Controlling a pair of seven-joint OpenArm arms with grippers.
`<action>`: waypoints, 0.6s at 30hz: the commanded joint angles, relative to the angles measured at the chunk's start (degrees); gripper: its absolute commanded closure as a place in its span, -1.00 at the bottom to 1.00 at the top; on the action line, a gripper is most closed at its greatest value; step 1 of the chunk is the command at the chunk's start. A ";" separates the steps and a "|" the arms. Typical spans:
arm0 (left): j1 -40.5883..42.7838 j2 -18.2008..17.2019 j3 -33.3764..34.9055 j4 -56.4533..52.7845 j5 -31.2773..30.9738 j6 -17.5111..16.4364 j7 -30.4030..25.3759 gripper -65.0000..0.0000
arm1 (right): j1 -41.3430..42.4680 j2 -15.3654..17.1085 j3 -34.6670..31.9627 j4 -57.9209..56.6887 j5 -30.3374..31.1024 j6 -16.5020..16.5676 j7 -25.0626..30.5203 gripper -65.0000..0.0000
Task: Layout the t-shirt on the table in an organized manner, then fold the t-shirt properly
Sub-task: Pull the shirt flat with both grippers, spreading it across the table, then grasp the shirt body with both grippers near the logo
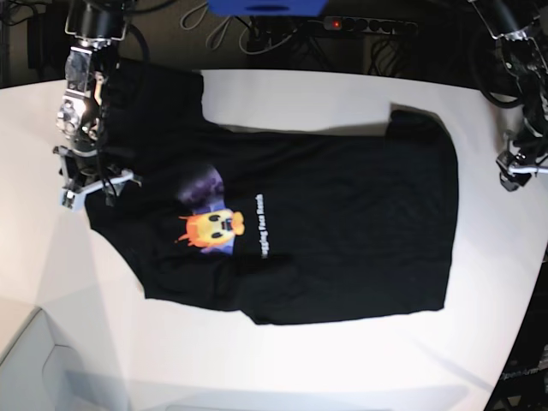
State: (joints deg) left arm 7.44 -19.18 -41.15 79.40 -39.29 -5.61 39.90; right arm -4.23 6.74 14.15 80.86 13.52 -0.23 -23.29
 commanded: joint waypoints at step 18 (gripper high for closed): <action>-2.91 8.06 22.11 15.68 1.79 0.11 -1.17 -0.13 | -1.44 2.36 -17.36 14.92 0.33 -0.17 0.91 -0.14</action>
State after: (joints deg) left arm 5.74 -10.52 -18.72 94.24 -36.84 -5.43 39.94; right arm -6.63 8.64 -3.29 94.94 13.61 -0.30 -23.68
